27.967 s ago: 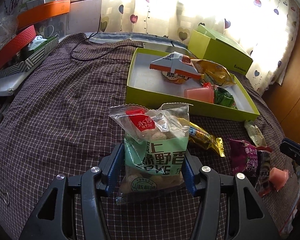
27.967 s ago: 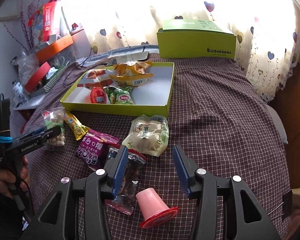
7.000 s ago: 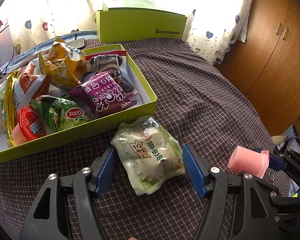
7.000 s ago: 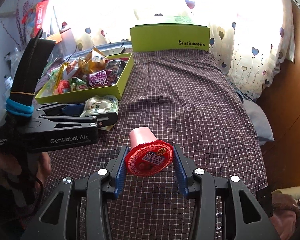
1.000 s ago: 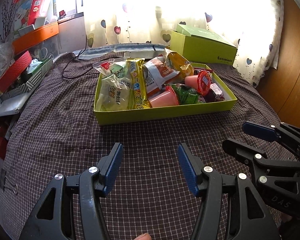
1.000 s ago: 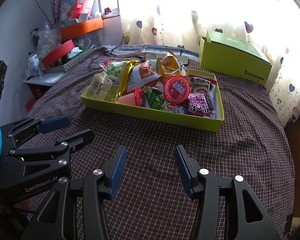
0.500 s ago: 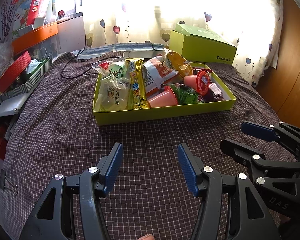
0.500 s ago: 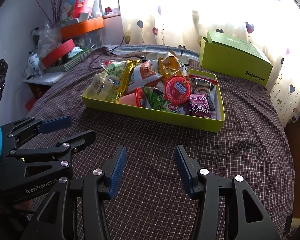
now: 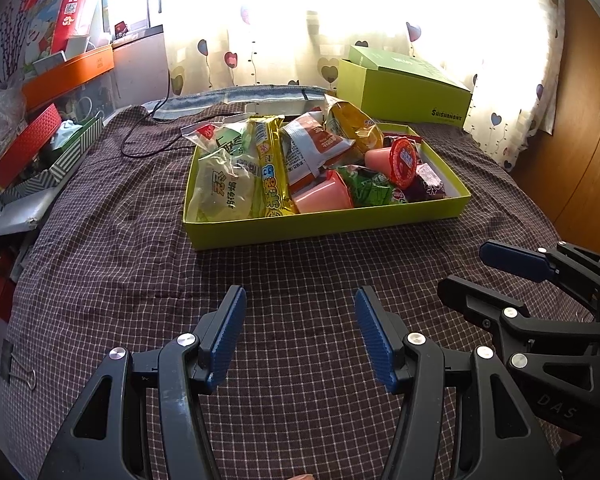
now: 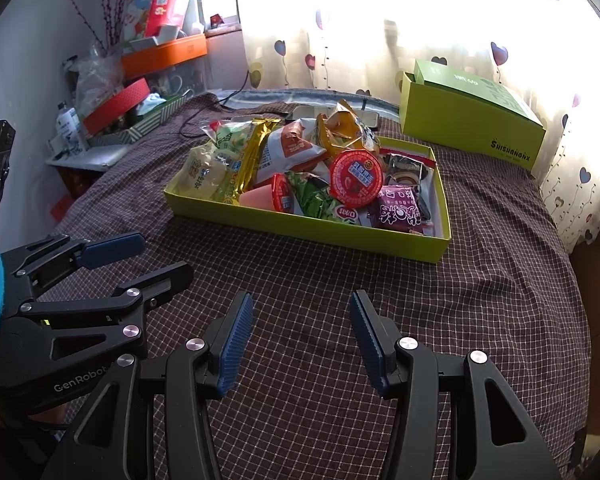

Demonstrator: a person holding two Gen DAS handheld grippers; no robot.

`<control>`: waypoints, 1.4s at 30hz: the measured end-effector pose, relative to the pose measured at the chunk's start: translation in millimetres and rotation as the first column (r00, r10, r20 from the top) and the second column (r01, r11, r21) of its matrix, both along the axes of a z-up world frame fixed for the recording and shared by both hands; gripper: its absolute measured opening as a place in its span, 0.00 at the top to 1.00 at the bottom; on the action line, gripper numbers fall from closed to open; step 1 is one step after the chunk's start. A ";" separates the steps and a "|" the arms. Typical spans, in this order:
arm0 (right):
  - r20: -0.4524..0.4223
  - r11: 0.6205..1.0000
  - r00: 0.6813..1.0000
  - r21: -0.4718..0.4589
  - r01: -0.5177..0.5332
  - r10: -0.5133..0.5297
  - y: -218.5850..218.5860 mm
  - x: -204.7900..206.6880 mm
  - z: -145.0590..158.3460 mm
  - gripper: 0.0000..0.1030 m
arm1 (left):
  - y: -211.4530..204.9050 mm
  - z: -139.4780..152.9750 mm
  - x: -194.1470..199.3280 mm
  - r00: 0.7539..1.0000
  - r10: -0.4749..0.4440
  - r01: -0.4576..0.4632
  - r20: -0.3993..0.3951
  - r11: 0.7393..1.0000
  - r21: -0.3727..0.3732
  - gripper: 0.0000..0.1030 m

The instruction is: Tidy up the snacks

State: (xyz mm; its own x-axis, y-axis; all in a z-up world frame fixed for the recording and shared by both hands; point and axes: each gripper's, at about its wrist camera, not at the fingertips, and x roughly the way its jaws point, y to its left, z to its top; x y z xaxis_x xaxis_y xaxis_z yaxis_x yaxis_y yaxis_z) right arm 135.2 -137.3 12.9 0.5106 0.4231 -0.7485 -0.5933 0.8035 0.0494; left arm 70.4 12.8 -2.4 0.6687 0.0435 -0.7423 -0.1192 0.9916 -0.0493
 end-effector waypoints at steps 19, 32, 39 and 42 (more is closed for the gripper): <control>-0.005 1.000 1.000 -0.003 0.000 0.000 1.7 -2.2 -1.6 0.51 | -2.6 -1.2 -1.0 1.000 -0.004 0.004 -0.013 1.000 0.007 0.44; -0.007 1.000 1.000 -0.004 -0.002 0.002 1.7 -2.4 -2.5 0.51 | -2.2 -1.5 -1.3 1.000 -0.004 0.004 -0.013 1.000 0.005 0.44; -0.008 1.000 1.000 -0.005 -0.003 0.002 1.9 -2.8 -2.7 0.51 | -2.3 -1.4 -1.4 1.000 -0.004 0.004 -0.013 1.000 0.006 0.44; -0.008 1.000 1.000 -0.004 -0.003 0.003 1.9 -2.8 -2.6 0.51 | -2.3 -1.7 -1.2 1.000 -0.004 0.004 -0.013 1.000 0.007 0.44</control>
